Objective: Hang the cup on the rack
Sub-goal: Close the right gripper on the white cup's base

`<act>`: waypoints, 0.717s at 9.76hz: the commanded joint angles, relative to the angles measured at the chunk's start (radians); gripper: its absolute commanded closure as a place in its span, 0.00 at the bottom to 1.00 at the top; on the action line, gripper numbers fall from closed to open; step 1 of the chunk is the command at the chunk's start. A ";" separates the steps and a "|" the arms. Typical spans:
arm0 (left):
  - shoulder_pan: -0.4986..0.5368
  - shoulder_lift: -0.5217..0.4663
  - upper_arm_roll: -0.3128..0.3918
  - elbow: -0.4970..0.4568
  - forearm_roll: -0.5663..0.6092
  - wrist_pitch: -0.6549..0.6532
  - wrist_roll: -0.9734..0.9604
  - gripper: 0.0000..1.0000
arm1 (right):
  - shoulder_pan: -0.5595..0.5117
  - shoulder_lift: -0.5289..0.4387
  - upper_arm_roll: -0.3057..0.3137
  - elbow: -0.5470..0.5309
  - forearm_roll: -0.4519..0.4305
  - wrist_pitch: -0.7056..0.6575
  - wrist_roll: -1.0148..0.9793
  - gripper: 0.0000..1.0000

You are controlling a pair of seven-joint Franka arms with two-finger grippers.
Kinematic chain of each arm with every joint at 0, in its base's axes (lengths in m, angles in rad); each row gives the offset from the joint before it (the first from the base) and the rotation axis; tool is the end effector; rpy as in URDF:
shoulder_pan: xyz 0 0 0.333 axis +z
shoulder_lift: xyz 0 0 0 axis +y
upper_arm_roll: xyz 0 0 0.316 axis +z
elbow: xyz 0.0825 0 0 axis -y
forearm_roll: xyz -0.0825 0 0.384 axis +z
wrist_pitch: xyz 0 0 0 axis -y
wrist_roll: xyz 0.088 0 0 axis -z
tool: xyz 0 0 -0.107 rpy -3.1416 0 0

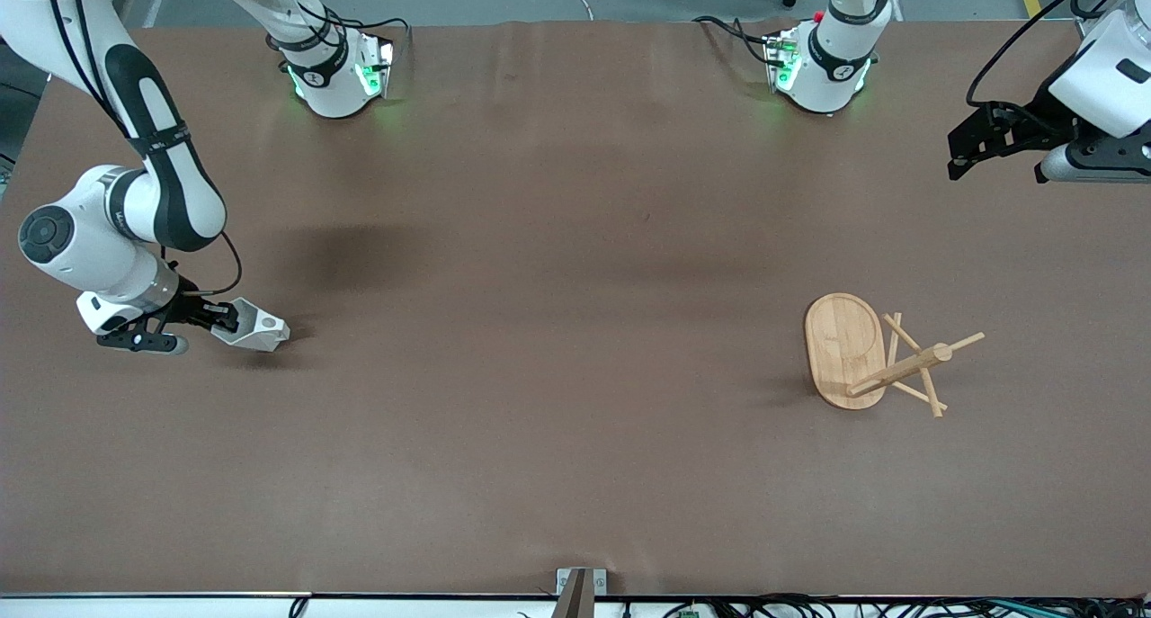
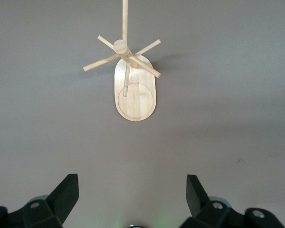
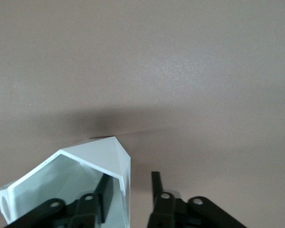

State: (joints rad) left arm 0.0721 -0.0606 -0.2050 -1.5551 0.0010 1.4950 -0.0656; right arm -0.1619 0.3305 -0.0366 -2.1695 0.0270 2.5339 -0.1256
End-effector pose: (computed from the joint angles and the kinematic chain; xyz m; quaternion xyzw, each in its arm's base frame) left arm 0.5231 -0.0737 0.6573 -0.9994 0.0334 -0.0003 0.0067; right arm 0.5569 -0.1123 0.2430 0.9988 -0.0463 0.0172 0.0008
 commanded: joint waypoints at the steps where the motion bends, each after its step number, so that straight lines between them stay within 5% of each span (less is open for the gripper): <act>1: 0.002 0.007 -0.005 -0.011 -0.012 -0.016 -0.010 0.00 | -0.008 -0.004 0.007 -0.007 -0.002 -0.006 0.007 0.66; 3: 0.003 0.008 -0.005 -0.010 -0.012 -0.016 -0.008 0.00 | -0.008 -0.002 0.007 -0.007 0.004 -0.009 0.011 0.79; 4: 0.002 0.008 -0.005 -0.008 -0.013 -0.015 -0.007 0.00 | -0.007 -0.002 0.007 -0.006 0.008 -0.012 0.012 0.95; 7: 0.002 0.011 -0.005 -0.008 -0.012 -0.010 -0.008 0.00 | -0.005 -0.005 0.007 0.063 0.008 -0.108 -0.012 1.00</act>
State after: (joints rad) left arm 0.0721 -0.0606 -0.2053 -1.5521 0.0009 1.4950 -0.0655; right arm -0.1614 0.3284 -0.0344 -2.1521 0.0320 2.4865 -0.1261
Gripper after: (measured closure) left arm 0.000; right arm 0.960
